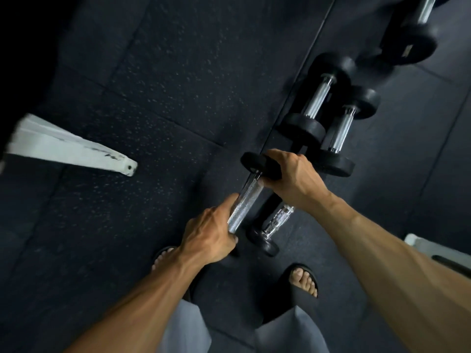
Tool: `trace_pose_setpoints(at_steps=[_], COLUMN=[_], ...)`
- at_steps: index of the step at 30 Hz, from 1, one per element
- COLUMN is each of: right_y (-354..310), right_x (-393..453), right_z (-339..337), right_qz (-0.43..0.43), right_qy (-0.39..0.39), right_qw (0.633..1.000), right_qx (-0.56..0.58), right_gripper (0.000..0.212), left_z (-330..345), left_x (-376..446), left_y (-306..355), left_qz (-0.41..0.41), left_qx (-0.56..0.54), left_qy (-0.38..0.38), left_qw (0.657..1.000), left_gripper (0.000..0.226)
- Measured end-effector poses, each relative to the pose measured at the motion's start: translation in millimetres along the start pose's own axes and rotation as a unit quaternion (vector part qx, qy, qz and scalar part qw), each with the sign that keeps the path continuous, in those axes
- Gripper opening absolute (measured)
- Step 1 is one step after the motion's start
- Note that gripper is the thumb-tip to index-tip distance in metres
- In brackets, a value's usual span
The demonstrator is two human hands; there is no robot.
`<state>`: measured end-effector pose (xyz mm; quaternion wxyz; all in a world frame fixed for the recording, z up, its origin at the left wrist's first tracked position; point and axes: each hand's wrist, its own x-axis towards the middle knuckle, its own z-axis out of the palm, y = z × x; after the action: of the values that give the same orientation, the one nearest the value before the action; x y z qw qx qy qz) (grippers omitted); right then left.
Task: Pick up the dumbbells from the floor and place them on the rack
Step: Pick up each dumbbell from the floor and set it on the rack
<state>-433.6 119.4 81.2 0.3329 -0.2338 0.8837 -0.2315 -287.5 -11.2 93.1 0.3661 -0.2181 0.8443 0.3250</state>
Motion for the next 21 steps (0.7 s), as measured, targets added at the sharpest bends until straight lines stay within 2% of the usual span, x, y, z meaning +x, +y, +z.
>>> trace_pose_setpoints(at_steps=[5,12,17,21], right_y=[-70,-177,-258,-326], right_x=[-33,-77,-104,-125], right_z=[-72,-174,-236,-268], right_qz=[-0.032,-0.103,-0.177,-0.222], right_qy=[0.021,0.019,-0.013,-0.027], right_qw=[0.999,0.994,0.983,0.972], right_qx=[-0.004,0.004,-0.038,-0.076], right_gripper=[0.026,0.033,0.029,0.027], left_z=[-55,-138,-181,-217], left_x=[-74,-185,-263,-319], left_y=[29,78,101,107], left_qz=[0.004,-0.02,-0.013,-0.022], left_qx=[-0.03,-0.073,-0.173,-0.197], left_qy=[0.032,0.113,0.17,0.201], left_qw=[0.999,0.991,0.97,0.959], left_gripper=[0.086,0.084,0.085,0.086])
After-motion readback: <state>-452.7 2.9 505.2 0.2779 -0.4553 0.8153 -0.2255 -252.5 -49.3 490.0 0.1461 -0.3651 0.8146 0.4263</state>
